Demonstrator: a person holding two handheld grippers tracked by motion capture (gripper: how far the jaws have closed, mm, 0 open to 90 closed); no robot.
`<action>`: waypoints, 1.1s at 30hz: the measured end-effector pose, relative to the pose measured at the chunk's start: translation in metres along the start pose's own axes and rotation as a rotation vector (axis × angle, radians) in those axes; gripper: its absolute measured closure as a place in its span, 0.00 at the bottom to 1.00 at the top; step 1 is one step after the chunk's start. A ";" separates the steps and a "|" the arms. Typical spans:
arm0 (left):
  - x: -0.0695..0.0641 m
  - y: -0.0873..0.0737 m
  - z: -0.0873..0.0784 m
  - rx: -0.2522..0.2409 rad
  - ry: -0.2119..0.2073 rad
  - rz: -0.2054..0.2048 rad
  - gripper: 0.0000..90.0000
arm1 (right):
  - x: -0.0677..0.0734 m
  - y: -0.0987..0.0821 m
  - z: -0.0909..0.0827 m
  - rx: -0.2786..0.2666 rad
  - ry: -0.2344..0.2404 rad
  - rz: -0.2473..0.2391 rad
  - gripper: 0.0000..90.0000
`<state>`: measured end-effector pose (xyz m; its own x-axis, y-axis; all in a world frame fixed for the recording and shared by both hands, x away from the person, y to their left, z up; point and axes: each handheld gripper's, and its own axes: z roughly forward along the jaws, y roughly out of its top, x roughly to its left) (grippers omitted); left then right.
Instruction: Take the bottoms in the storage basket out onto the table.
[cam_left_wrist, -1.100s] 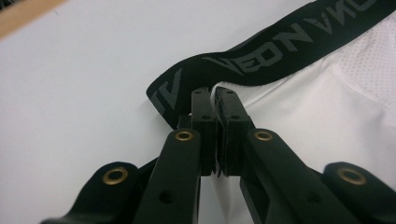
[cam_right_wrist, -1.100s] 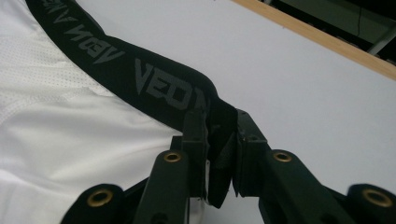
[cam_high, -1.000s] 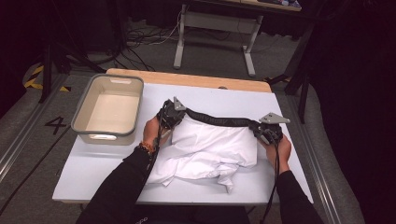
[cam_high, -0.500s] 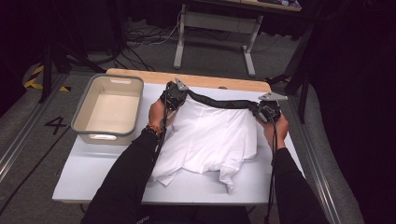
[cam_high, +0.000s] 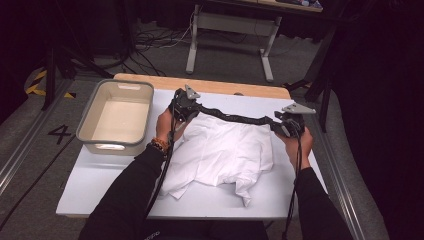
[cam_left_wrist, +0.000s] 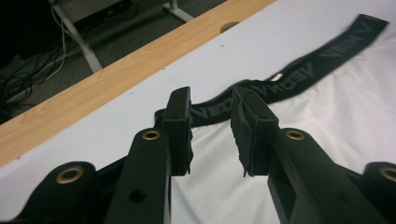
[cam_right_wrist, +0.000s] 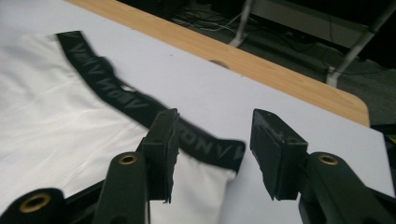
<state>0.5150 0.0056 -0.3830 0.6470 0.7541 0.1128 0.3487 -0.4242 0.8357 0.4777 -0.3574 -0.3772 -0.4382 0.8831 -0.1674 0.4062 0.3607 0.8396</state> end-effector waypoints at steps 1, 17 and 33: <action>-0.004 -0.002 -0.005 -0.012 -0.014 0.004 0.76 | 0.003 -0.004 -0.007 -0.008 0.006 -0.006 0.58; -0.083 -0.089 -0.094 -0.077 -0.226 0.219 0.68 | 0.077 -0.102 -0.090 0.028 0.226 -0.033 0.56; -0.149 -0.097 -0.059 0.075 -0.427 0.385 0.54 | 0.096 -0.116 -0.078 0.128 0.221 -0.087 0.60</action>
<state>0.3442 -0.0361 -0.4495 0.9474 0.2759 0.1619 0.0706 -0.6740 0.7353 0.3263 -0.3381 -0.4506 -0.6345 0.7654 -0.1074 0.4514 0.4798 0.7524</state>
